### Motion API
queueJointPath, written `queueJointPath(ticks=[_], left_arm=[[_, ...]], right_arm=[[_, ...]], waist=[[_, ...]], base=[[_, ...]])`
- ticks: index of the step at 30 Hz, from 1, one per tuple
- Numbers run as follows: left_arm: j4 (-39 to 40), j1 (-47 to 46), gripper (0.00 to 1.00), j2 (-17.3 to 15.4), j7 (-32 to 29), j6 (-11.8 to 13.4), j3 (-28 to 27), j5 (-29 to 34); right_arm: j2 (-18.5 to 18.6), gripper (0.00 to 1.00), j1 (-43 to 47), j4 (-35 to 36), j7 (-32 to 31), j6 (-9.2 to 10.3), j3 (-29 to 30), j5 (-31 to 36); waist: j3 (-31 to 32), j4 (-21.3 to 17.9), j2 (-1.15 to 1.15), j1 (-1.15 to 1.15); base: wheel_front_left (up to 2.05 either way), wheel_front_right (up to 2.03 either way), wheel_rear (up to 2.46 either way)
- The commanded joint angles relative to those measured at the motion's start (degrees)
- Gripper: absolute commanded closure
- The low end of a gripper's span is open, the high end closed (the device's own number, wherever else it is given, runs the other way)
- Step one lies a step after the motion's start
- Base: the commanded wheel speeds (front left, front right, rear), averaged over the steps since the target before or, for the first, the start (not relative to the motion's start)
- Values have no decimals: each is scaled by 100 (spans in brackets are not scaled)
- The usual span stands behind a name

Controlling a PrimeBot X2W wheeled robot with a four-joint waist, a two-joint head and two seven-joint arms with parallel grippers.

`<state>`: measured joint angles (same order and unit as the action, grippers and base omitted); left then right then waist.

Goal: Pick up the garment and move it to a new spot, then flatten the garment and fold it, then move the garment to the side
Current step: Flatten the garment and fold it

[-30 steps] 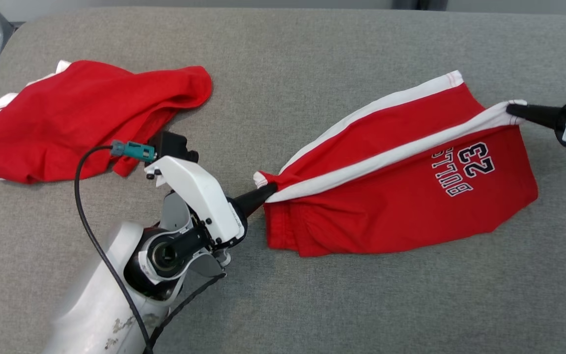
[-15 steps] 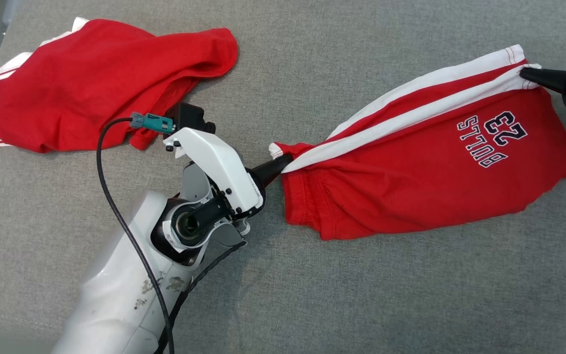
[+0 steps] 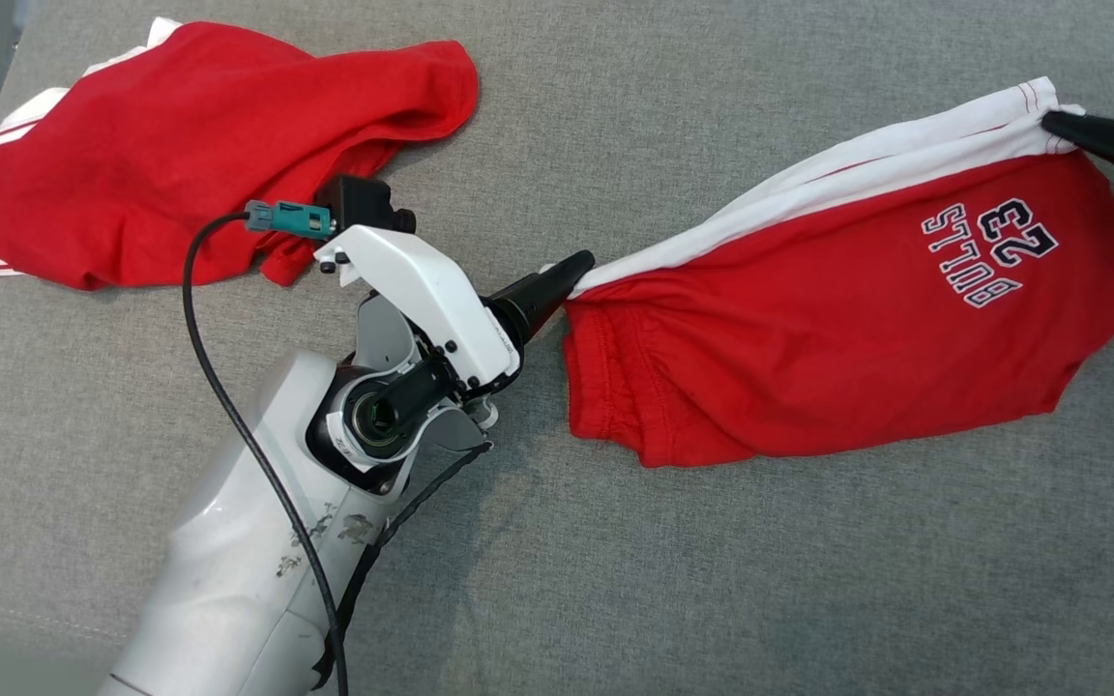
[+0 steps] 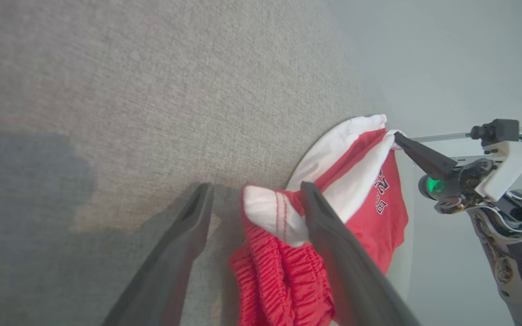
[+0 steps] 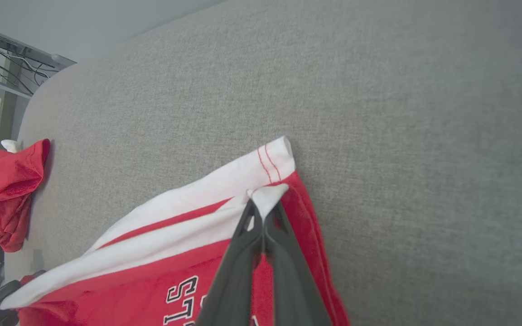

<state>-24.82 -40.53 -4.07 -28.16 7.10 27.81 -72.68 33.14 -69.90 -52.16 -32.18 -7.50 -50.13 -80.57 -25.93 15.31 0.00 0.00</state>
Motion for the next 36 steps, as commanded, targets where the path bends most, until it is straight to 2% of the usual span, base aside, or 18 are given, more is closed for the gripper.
queueJointPath(ticks=[1, 2, 12, 16, 23, 27, 31, 33, 34, 36], left_arm=[[-21, -131, 0, 2, 41, -29, -12, -44], [-34, -146, 0, 7, 61, -45, -13, -46], [-277, -224, 0, 36, 409, -115, 34, 96], [-423, -267, 0, -1, 797, -165, 94, 385], [-623, -256, 0, -306, 2189, -454, 435, 1492], [-705, -57, 0, -445, 3081, -448, 488, 1967], [-754, 179, 0, -613, 3881, -327, 421, 2290], [-730, 316, 0, -708, 4134, -257, 421, 2508], [-730, 316, 0, -708, 4134, -257, 421, 2508], [-647, 479, 0, -830, 4273, -164, 395, 2781]], right_arm=[[4, 45, -55, -27, 84, 2, 37, 33], [-10, 0, -84, -53, 201, 2, 58, 69], [-89, 0, 4, -19, 1149, 1, 76, 314], [-37, 0, 143, 210, 1805, 1, 128, 410], [197, 0, 643, 861, 3563, 2, -64, 993], [244, 0, 929, 955, 4449, 2, -136, 1391], [240, 0, 1129, 989, 4734, 2, 56, 1893], [250, 0, 1197, 1137, 4754, 2, 442, 2389], [250, 0, 1197, 1137, 4754, 2, 442, 2389], [192, 0, 1516, 1362, 4743, 2, 915, 2997]], waist=[[-5, 9, 0, 0], [-10, 17, 0, 0], [29, 40, 0, 0], [156, -7, 0, 0], [630, -270, 0, 0], [948, -489, 0, 0], [1243, -694, 0, 0], [1378, -787, 0, 0], [1378, -787, 0, 0], [1517, -876, 0, 0]], base=[[0, 0, 0], [0, 0, 0], [0, 0, 0], [0, 0, 0], [0, 0, 0], [0, 0, 0], [0, 0, 0], [0, 0, 0], [0, 0, 0], [0, 0, 0]])
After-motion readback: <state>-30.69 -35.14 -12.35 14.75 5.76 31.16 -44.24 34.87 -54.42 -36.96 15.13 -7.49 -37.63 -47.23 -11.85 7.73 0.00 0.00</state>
